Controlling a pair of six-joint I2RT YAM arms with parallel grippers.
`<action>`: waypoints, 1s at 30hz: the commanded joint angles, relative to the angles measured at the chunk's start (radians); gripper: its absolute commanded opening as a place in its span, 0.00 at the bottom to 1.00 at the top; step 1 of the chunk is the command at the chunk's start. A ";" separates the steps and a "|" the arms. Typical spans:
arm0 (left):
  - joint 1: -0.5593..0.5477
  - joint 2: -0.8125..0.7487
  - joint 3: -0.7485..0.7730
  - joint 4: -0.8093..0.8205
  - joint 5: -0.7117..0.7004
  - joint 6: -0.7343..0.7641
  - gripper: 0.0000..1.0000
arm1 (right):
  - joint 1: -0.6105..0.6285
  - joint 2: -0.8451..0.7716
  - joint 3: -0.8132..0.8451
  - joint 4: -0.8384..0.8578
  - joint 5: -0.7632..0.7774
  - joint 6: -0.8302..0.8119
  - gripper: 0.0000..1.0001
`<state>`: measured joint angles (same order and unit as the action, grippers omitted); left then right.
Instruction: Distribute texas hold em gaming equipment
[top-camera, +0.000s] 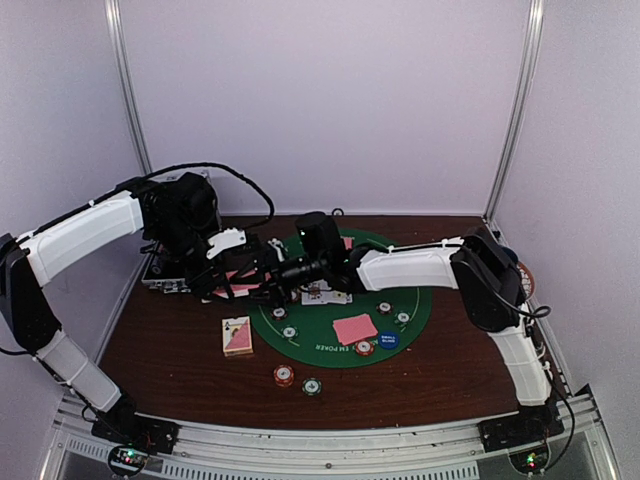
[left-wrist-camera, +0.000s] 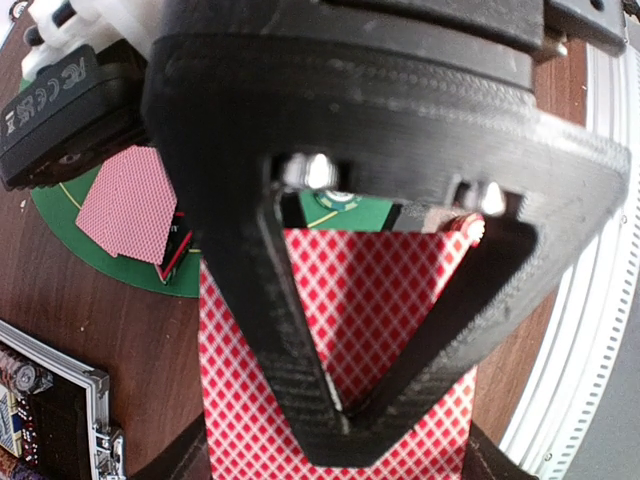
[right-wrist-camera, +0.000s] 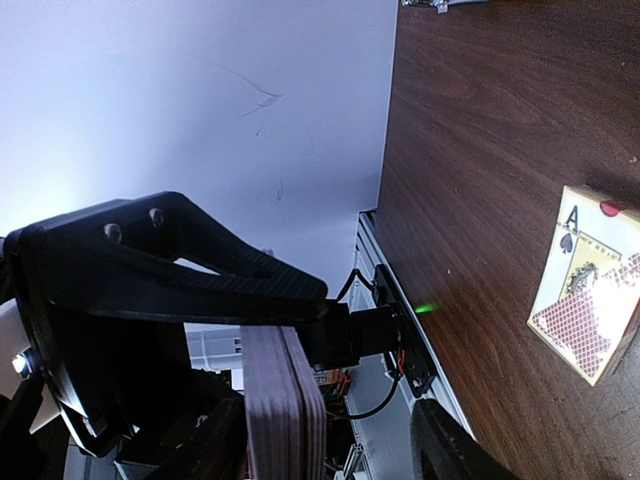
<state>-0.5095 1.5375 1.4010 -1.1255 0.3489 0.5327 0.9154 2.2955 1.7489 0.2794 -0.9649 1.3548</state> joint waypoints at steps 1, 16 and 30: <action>0.006 -0.023 0.009 0.024 0.016 0.009 0.00 | -0.012 -0.055 -0.029 -0.021 -0.016 -0.019 0.57; 0.006 -0.021 0.003 0.024 0.018 0.010 0.00 | -0.039 -0.136 -0.038 -0.105 -0.035 -0.080 0.54; 0.006 -0.023 0.000 0.024 0.011 0.012 0.00 | -0.068 -0.194 -0.045 -0.235 -0.053 -0.158 0.06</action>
<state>-0.5095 1.5372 1.4006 -1.1259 0.3477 0.5327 0.8688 2.1765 1.7138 0.0837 -1.0031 1.2316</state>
